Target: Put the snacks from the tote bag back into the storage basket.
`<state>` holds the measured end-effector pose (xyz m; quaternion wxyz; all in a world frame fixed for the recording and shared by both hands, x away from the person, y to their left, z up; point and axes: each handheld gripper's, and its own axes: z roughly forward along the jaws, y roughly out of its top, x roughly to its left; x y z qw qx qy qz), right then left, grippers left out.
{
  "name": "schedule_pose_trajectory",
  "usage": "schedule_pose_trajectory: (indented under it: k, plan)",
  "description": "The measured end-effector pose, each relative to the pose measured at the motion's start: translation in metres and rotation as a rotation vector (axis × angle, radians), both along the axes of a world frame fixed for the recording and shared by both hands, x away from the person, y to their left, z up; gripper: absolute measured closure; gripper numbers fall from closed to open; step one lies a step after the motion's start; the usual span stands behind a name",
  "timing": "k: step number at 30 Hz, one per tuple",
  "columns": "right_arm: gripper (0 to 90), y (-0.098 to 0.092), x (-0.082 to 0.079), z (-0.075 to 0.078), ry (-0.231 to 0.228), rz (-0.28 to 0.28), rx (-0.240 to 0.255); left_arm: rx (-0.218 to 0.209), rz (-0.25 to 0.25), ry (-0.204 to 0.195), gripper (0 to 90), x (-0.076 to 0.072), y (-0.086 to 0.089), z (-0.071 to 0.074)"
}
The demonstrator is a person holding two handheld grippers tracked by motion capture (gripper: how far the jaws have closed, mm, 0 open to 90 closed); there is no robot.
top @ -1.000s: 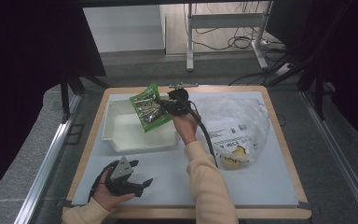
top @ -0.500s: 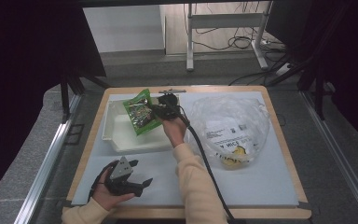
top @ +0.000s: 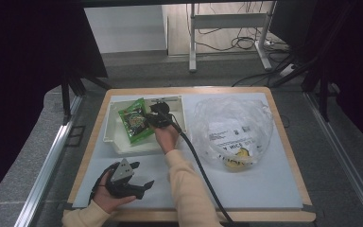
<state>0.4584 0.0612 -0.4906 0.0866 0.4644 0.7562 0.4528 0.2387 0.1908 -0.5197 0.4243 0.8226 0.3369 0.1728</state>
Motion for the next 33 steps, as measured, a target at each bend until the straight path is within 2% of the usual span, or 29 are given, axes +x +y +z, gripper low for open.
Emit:
schedule_pose_trajectory:
  k: [8,11,12,17,20,22,24,27,30,33]
  plan:
    - [89.5,0.011,-0.004,-0.009,0.013,-0.008,0.0,-0.001,0.0,-0.002,14.4,0.0,0.0,0.0]
    - [89.2,0.015,-0.006,-0.012,0.015,-0.003,-0.013,-0.001,0.0,-0.002,14.4,0.0,0.0,0.0]
    - [89.0,0.018,-0.007,-0.013,0.012,-0.004,-0.034,-0.001,0.0,-0.002,14.4,0.0,0.0,0.0]
    - [86.8,0.019,-0.007,-0.016,0.018,0.011,-0.045,-0.002,0.002,-0.002,14.4,0.0,0.001,0.0]
    - [71.4,0.018,-0.009,-0.01,0.012,0.034,-0.047,-0.001,0.001,-0.002,14.4,0.0,0.001,0.0]
    - [69.1,0.017,-0.011,-0.008,0.004,0.042,-0.056,0.0,0.001,-0.002,14.4,0.0,0.001,0.0]
    - [63.0,0.014,-0.013,0.0,-0.017,0.054,-0.066,0.004,0.0,-0.002,14.4,0.0,0.0,0.0]
    - [60.7,0.012,-0.015,0.004,-0.026,0.062,-0.064,0.004,0.002,0.0,14.3,0.0,0.0,0.0]
    - [52.4,0.008,-0.018,0.011,-0.033,0.081,-0.055,0.002,0.01,0.005,14.4,0.001,0.0,-0.001]
    - [48.1,0.005,-0.021,0.017,-0.043,0.093,-0.059,0.005,0.012,0.005,14.3,0.002,-0.001,0.0]
